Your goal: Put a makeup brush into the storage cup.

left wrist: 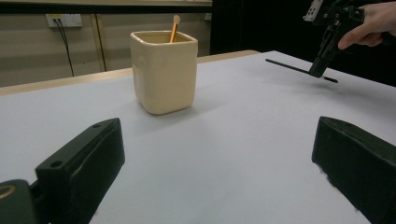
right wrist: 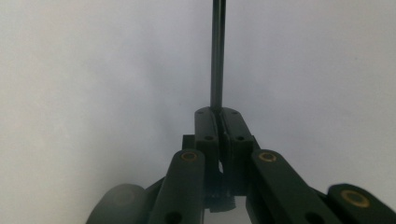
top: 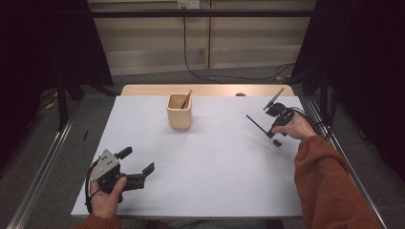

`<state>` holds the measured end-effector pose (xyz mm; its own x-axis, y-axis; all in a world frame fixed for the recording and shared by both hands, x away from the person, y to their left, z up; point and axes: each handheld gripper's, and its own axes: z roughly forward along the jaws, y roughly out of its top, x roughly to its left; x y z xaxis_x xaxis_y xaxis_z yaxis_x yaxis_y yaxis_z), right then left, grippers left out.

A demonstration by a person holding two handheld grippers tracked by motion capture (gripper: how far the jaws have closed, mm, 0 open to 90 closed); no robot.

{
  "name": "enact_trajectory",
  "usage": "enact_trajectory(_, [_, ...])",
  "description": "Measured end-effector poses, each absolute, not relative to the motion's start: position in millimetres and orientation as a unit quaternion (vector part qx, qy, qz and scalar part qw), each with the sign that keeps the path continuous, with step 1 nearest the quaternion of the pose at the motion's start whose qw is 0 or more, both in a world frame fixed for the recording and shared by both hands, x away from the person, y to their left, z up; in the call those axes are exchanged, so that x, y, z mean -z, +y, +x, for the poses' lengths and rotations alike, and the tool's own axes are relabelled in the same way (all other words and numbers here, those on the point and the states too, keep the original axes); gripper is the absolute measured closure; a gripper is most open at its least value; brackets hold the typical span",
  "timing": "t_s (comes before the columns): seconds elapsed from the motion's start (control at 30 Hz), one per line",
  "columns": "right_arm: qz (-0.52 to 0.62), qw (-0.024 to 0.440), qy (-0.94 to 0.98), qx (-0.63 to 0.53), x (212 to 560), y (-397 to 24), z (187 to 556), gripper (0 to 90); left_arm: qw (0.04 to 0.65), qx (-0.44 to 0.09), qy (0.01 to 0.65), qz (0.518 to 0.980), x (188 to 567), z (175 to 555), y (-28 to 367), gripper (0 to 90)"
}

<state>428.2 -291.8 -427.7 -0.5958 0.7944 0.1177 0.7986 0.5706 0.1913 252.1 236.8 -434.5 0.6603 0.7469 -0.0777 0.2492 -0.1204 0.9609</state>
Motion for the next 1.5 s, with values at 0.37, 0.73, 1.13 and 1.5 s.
enact_trajectory(0.37, [-0.446, -0.005, -0.878, 0.175, 417.2, -297.4, 420.0, 86.6, 0.565, -0.218, 0.349, 0.715, 434.7, 252.2, 236.6, 2.4])
enact_trajectory(0.73, [-0.458, -0.04, -0.861, 0.217, 416.4, -303.3, 410.1, 86.6, 0.565, -0.215, 0.35, 0.716, 435.4, 253.6, 237.7, 2.5])
enact_trajectory(1.13, [-0.45, -0.054, -0.843, 0.289, 409.7, -304.7, 397.2, 86.6, 0.563, -0.219, 0.351, 0.715, 435.1, 253.2, 238.1, 2.5])
enact_trajectory(1.5, [-0.445, -0.082, -0.808, 0.377, 412.4, -313.0, 385.8, 86.5, 0.564, -0.219, 0.348, 0.716, 434.9, 252.4, 237.8, 2.5])
